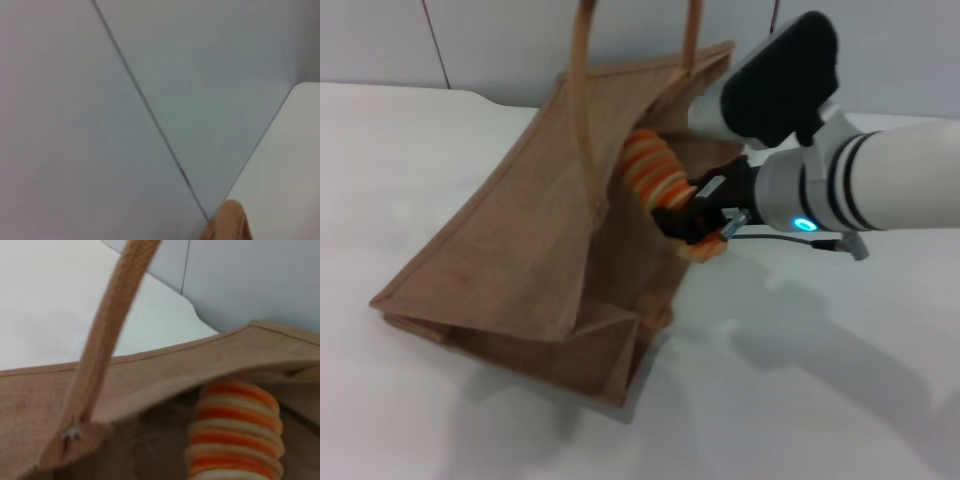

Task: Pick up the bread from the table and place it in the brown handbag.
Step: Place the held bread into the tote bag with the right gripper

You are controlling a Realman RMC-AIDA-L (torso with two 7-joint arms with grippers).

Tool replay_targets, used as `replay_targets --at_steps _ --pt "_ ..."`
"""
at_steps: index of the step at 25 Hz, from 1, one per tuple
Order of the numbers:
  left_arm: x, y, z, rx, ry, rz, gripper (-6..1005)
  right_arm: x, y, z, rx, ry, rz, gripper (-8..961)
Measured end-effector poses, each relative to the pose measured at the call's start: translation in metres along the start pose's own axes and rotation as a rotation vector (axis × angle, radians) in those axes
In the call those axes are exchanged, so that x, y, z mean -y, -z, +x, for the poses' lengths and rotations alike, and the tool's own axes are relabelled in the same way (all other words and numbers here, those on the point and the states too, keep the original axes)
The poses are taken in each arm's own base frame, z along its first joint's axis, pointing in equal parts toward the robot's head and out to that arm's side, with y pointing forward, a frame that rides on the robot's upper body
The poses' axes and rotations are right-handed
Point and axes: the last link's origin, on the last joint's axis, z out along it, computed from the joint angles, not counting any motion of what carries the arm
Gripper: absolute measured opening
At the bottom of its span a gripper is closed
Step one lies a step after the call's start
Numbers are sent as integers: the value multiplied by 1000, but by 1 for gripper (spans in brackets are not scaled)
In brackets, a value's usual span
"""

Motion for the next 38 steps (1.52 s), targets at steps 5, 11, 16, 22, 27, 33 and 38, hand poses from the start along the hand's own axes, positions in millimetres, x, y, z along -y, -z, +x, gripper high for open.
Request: replay_targets --at_steps 5,11,16,22,27,33,38 --pt "-13 -7 10 -13 -31 -22 120 0 -13 1 9 14 -12 468" --pt "-33 -19 18 -19 -68 -57 120 0 -22 -3 28 79 -24 458" --pt "-44 -23 26 -23 -90 -80 120 6 -30 -11 20 134 -21 431" --pt "-55 -25 39 -52 -118 -92 120 16 -37 -6 22 127 5 425" --pt "-63 -26 49 -65 -137 -106 120 22 -40 -2 15 117 24 422" --pt "-73 -27 59 -84 -164 -120 120 23 -41 -7 23 144 30 419" --pt "-77 -28 64 -105 -170 -119 119 19 -44 -10 19 156 22 429"
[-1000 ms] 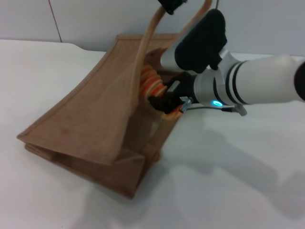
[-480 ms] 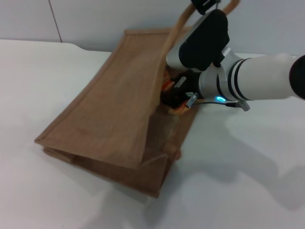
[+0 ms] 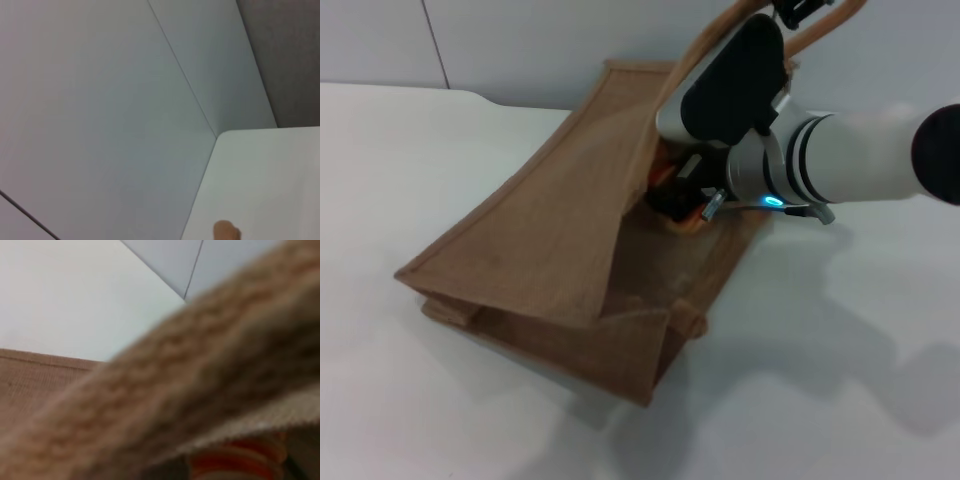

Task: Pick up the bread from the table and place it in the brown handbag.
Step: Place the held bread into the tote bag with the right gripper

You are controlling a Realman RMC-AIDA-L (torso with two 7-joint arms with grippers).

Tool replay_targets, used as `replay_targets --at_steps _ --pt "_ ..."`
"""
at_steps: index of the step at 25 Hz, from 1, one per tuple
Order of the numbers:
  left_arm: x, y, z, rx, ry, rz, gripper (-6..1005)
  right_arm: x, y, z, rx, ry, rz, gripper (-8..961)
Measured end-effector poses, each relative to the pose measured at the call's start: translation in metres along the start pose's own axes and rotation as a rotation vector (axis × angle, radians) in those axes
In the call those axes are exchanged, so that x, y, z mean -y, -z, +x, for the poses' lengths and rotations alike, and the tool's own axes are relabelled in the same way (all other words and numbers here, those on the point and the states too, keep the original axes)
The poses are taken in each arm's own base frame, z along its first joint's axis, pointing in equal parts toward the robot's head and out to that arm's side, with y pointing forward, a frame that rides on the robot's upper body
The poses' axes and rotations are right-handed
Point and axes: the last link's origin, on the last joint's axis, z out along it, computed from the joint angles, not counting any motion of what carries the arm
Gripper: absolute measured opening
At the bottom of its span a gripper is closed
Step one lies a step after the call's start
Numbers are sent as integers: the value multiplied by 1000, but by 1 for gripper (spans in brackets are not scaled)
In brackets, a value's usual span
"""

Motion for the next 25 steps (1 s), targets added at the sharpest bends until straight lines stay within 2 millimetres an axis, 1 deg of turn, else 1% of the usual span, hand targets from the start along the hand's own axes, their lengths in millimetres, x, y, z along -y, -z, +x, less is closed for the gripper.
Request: replay_targets --at_steps 6,9,11,15,19,22,25 --pt "1 0 -4 -1 14 6 119 -2 0 -3 19 -38 -15 502" --pt "3 0 -9 -1 30 14 119 -3 0 0 10 -43 -20 539" --pt "5 1 -12 1 40 20 119 -3 0 3 5 -53 -22 583" --pt "18 4 -34 25 109 59 119 -2 3 14 -19 -87 -31 670" --pt "35 15 -55 33 193 109 119 4 8 30 -80 -144 -47 758" --pt "48 25 -69 30 255 156 119 12 15 41 -112 -189 -51 825" --pt "61 35 -86 33 311 205 119 19 27 49 -122 -200 -31 892"
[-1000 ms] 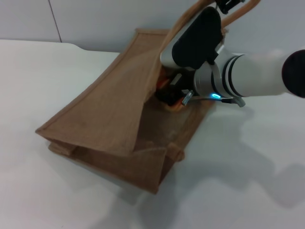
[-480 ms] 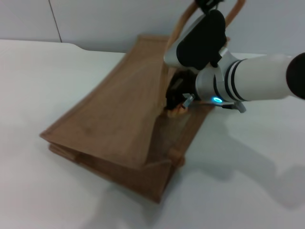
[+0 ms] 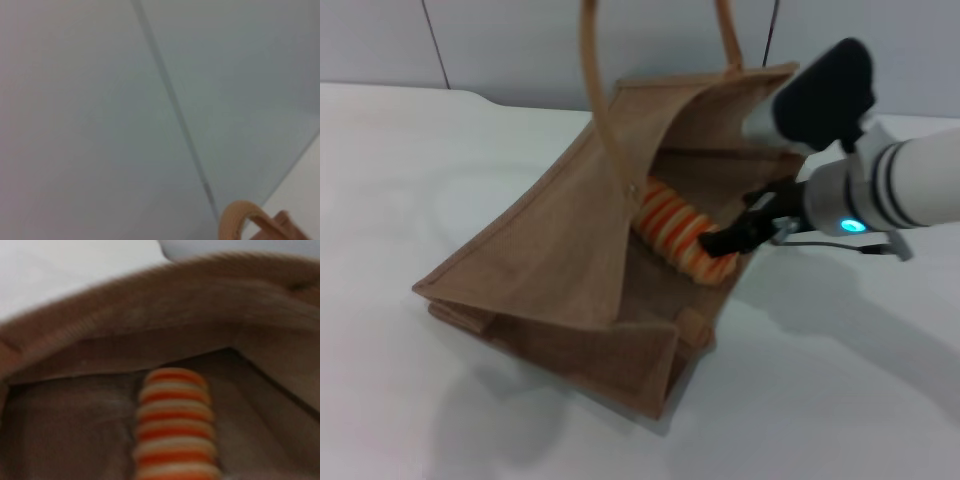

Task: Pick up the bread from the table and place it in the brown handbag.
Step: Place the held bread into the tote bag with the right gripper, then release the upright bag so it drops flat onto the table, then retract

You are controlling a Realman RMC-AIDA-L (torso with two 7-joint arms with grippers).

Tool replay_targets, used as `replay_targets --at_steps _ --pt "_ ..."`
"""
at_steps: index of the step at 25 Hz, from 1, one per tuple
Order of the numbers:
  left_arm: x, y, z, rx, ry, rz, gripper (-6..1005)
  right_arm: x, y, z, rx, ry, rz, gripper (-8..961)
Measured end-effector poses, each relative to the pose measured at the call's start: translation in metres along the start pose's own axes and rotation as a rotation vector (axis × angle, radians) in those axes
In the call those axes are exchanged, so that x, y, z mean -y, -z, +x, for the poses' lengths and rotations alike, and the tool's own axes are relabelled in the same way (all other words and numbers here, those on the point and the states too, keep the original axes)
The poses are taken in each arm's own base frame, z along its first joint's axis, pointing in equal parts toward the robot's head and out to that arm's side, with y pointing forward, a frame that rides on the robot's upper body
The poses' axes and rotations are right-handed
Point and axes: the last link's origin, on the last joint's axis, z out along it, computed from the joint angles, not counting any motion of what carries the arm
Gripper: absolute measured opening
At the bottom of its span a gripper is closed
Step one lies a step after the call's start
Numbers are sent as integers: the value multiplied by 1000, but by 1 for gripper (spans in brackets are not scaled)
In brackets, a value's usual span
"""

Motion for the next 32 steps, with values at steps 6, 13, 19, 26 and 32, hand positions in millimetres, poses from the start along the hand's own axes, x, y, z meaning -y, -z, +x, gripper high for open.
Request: replay_targets --at_steps 6,13,19,26,32 --pt "24 10 -22 8 65 69 119 22 32 15 0 -28 114 887" --pt "34 16 -42 -18 112 94 160 44 41 34 -65 -59 241 885" --pt "39 17 -59 -99 164 71 195 54 47 33 -36 -116 311 884" --pt "32 2 -69 -168 186 -22 235 64 55 18 108 -159 358 882" --pt "14 -9 -68 -288 167 -184 537 67 57 9 176 -182 373 881"
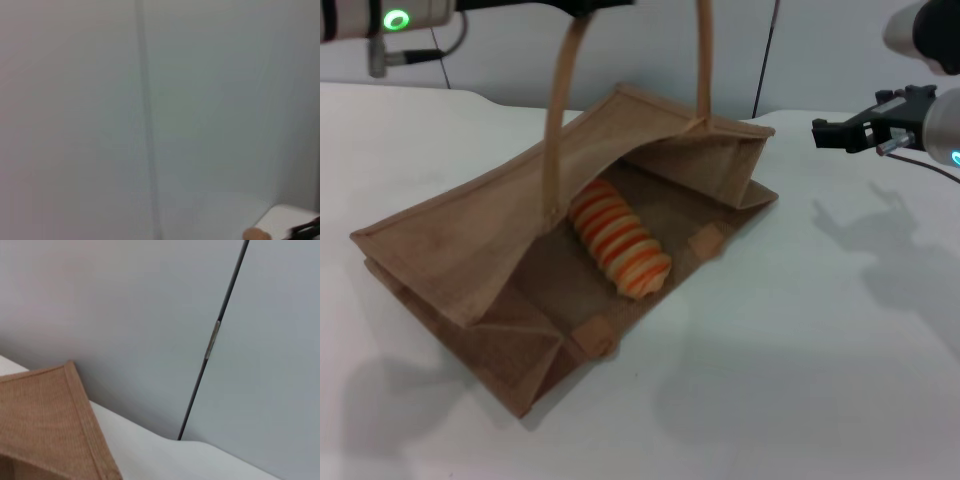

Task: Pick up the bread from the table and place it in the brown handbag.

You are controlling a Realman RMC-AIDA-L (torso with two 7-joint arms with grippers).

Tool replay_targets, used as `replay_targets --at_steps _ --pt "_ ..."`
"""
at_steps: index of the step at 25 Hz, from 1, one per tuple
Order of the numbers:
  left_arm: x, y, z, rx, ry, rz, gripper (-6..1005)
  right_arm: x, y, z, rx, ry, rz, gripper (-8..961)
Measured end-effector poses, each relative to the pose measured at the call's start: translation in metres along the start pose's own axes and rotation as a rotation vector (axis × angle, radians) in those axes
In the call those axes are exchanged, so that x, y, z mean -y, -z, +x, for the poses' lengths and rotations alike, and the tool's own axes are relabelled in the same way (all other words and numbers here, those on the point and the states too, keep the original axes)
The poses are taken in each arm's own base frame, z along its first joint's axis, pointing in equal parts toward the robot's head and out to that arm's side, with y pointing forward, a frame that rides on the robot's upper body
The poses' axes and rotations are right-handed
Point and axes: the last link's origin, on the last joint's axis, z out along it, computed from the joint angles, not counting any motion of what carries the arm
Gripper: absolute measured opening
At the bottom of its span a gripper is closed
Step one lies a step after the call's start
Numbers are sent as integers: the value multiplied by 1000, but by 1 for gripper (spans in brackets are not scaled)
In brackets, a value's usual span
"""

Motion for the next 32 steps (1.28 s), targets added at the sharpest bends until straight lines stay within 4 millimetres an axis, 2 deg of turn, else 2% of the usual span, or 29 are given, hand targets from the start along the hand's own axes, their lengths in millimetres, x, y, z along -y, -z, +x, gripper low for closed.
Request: replay_targets --at_steps 1,10,16,23,32 --pt "-6 -3 -3 -40 0 -57 555 0 0 -2 9 -3 0 881" --pt "-18 -7 -13 -133 -1 -204 711 1 -4 1 12 -21 1 882" --pt "-10 -3 -22 -147 -9 -151 706 0 -7 3 62 -41 -3 881" --pt "22 13 -66 -138 1 87 701 -6 -2 9 252 -39 25 881" --pt "40 32 -118 -191 21 280 698 -7 7 28 465 -35 84 882"
